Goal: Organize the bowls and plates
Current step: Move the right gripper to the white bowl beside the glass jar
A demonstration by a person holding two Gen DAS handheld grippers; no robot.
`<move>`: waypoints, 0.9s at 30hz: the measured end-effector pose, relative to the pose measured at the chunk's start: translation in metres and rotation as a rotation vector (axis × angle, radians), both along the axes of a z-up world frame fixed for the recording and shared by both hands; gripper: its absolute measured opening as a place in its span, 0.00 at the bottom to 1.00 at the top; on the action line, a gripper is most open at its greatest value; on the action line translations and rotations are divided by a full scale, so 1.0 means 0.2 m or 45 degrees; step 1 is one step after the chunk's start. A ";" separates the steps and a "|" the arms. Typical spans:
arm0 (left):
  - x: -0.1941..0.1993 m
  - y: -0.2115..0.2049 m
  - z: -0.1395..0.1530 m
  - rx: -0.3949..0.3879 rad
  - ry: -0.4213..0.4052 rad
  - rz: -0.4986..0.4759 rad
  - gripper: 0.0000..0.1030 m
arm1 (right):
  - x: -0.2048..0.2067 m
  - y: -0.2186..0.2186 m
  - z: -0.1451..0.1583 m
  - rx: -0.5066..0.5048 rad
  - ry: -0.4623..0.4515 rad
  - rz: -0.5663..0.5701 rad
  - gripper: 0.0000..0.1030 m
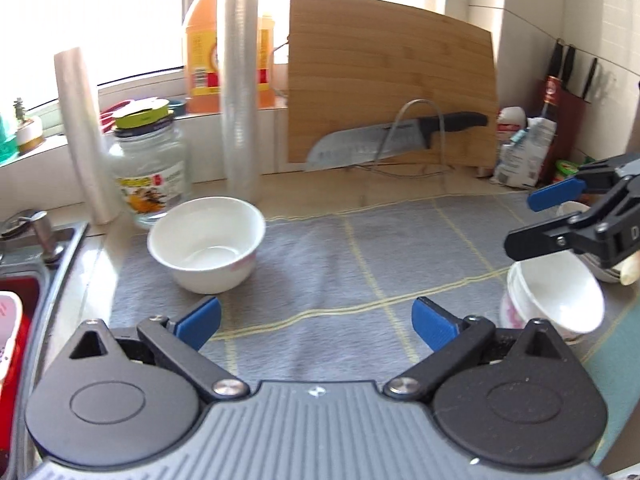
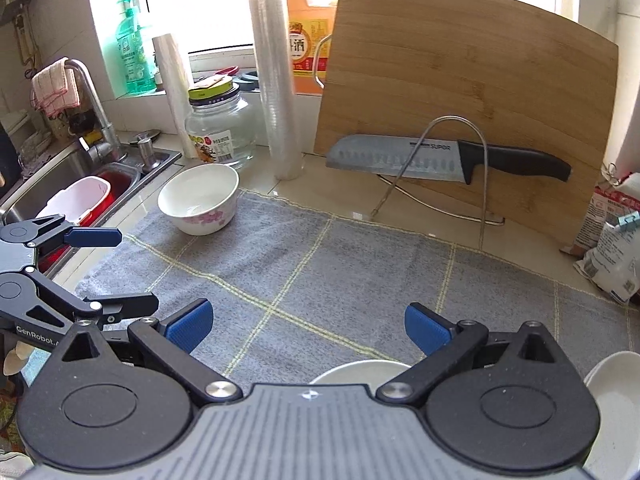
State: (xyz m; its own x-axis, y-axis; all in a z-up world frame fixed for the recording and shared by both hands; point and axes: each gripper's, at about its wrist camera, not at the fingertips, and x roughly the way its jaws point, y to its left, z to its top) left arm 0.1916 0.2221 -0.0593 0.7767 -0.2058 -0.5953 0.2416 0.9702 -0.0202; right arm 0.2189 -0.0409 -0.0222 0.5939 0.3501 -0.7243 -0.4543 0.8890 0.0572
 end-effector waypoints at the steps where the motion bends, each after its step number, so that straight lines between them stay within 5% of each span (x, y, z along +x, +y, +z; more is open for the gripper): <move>1: 0.00 0.03 -0.01 0.016 -0.002 0.023 0.98 | 0.01 0.04 0.00 -0.008 0.002 0.015 1.00; 11: 0.12 0.26 -0.13 0.019 -0.005 0.054 0.98 | 0.12 0.32 -0.03 -0.037 0.011 0.072 1.00; 17: 0.22 0.26 -0.18 0.115 -0.027 0.018 0.98 | 0.22 0.42 -0.04 -0.039 0.037 0.089 1.00; 27: 0.39 0.29 -0.28 0.094 0.016 -0.003 0.98 | 0.44 0.58 -0.04 0.014 0.060 0.177 1.00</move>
